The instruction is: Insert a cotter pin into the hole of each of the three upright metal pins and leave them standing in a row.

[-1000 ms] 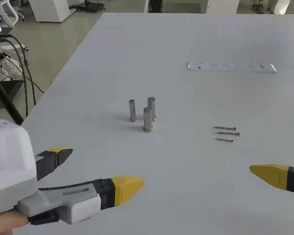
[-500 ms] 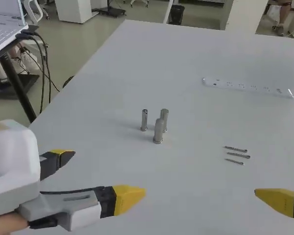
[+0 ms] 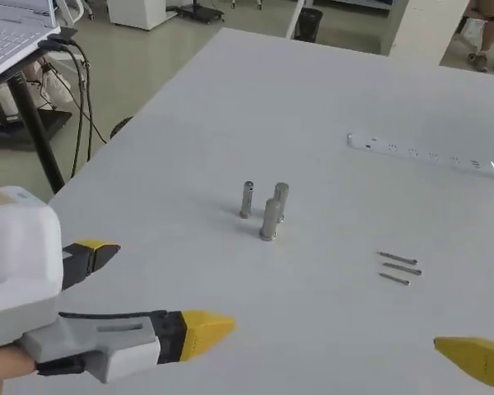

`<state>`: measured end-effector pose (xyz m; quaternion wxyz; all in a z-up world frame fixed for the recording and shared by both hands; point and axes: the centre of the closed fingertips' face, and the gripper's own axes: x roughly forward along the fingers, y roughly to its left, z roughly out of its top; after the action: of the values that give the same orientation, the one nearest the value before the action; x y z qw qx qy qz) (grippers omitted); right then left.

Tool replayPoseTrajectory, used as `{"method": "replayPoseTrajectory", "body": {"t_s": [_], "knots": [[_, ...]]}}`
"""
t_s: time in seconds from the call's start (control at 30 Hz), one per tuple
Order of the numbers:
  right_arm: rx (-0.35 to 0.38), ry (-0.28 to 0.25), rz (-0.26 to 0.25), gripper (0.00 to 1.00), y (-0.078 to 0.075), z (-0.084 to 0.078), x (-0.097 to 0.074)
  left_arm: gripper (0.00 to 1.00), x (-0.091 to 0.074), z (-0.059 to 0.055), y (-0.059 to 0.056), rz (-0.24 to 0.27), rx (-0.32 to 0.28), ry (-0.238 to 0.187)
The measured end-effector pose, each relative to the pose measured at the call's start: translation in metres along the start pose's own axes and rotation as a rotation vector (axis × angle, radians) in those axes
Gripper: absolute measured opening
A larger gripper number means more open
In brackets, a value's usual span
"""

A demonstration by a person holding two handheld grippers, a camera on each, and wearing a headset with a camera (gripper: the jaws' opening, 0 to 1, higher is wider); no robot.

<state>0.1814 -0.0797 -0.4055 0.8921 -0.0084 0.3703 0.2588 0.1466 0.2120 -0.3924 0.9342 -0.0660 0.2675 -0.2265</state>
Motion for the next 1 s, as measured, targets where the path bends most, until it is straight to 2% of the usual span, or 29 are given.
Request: {"method": "replayPoseTrajectory", "body": {"t_s": [0.1,0.2,0.23,0.27,0.33,0.47,0.63,0.83,0.93,1.0], "knots": [[-0.008,0.020,0.000,0.93,-0.002,-0.003,-0.002,0.98,-0.002,0.003,0.002,0.009,-0.002,-0.012],[0.040,0.003,0.026,0.92,-0.001,-0.001,-0.006,0.98,-0.004,0.004,0.002,0.001,-0.025,-0.017],[0.040,0.002,0.024,0.92,-0.001,-0.001,-0.007,0.97,-0.005,0.008,0.000,-0.014,-0.054,-0.036],[0.041,0.005,0.019,0.92,-0.002,-0.002,-0.008,0.97,-0.005,0.012,0.000,-0.017,-0.062,-0.058],[0.032,0.017,0.008,0.93,-0.004,-0.004,-0.009,0.97,-0.007,0.016,0.000,-0.020,-0.071,-0.074],[0.028,0.031,-0.001,0.93,-0.006,-0.007,-0.010,0.97,-0.007,0.019,0.003,-0.010,-0.043,-0.063],[0.029,0.018,0.000,0.93,-0.002,-0.004,-0.009,0.97,-0.005,0.021,0.003,-0.013,-0.011,-0.049],[0.017,0.015,-0.011,0.93,-0.003,-0.003,-0.008,0.97,0.001,0.022,-0.004,-0.057,-0.014,-0.045],[0.022,0.020,-0.007,0.93,-0.003,-0.008,-0.007,0.97,0.003,0.026,-0.009,-0.089,-0.027,-0.057],[0.026,0.025,-0.008,0.93,-0.003,-0.010,-0.007,0.97,0.006,0.030,-0.008,-0.099,-0.019,-0.053]]}}
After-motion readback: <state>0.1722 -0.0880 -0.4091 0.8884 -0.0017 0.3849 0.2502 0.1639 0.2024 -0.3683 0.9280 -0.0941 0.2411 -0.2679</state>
